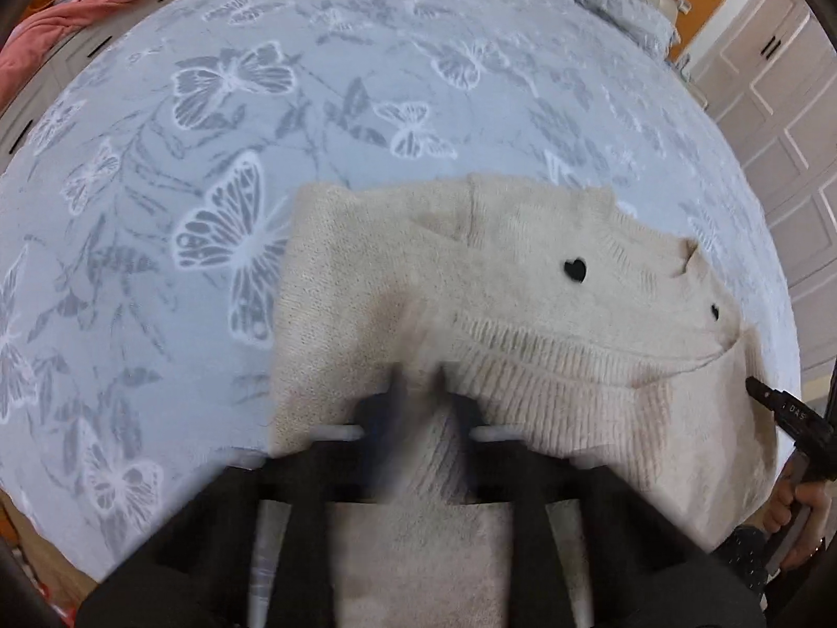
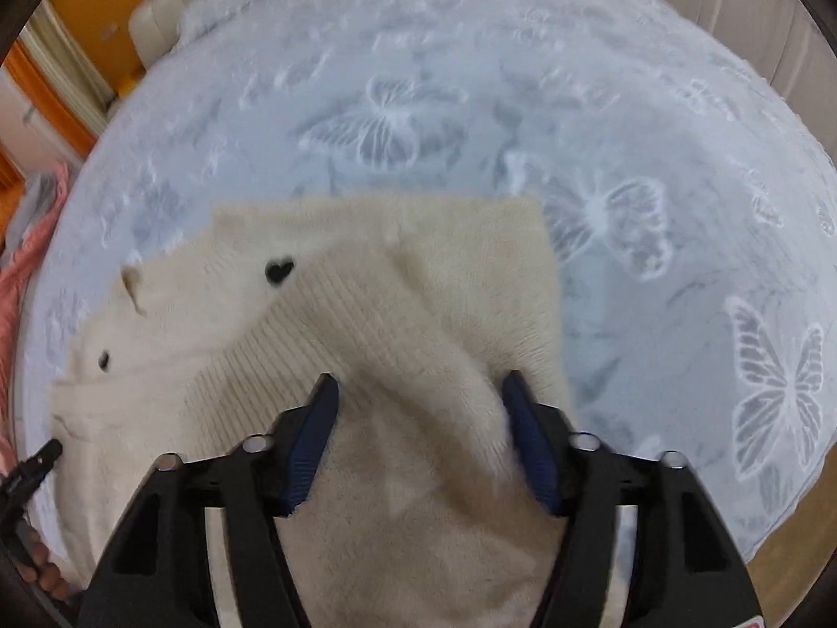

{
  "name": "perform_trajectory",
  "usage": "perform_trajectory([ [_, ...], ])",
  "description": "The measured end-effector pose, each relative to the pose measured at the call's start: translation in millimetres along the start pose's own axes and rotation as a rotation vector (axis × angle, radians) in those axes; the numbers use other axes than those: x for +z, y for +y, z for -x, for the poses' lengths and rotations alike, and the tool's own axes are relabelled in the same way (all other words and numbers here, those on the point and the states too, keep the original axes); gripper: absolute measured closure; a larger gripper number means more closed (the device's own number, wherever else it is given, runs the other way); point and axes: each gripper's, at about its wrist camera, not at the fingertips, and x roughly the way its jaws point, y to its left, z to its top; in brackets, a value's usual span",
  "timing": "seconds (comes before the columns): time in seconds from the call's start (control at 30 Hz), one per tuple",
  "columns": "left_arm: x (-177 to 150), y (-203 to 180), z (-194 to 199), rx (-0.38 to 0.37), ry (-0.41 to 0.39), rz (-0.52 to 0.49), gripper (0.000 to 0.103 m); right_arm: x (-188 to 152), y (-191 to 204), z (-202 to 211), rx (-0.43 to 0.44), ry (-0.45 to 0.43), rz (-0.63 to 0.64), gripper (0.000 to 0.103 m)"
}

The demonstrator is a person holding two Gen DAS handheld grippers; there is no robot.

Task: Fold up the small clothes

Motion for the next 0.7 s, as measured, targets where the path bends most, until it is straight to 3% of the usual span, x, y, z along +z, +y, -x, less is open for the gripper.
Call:
perform_trajectory([
  [0.07, 4, -1, 21, -0.027, -0.055, 0.012, 0.095, -2, 12, 18, 0.039, -0.058, 0.052, 0.095],
  [0.13, 14, -2, 45, -0.054, -0.109, 0.024, 0.096, 3, 16, 61, 0.108, -0.189, 0.07, 0.096],
  [0.2, 32, -1, 68, -0.078, -0.163, 0.037, 0.096, 17, 3, 100, 0.177, -0.305, 0.016, 0.096],
  [0.27, 52, 1, 76, -0.071, -0.201, 0.052, 0.096, 30, -12, 110, 0.195, -0.347, -0.043, 0.096],
  [0.37, 78, 5, 47, -0.007, -0.196, 0.057, 0.095, 53, -40, 71, 0.14, -0.28, -0.117, 0.096],
  [0.43, 85, 8, 9, 0.028, -0.117, 0.073, 0.095, 60, -47, 17, 0.085, -0.143, -0.132, 0.096],
  [0.5, 79, 7, -38, 0.106, -0.009, 0.068, 0.095, 55, -38, -25, -0.008, -0.022, -0.053, 0.096],
  [0.57, 72, 5, -43, 0.141, -0.016, 0.06, 0.092, 50, -25, -19, -0.061, -0.067, 0.006, 0.094],
  [0.63, 67, 4, -27, 0.152, -0.045, 0.069, 0.09, 45, -17, 8, -0.061, -0.133, 0.007, 0.091],
  [0.7, 59, -3, 5, 0.178, -0.1, 0.06, 0.086, 28, 0, 52, -0.095, -0.262, 0.035, 0.085],
])
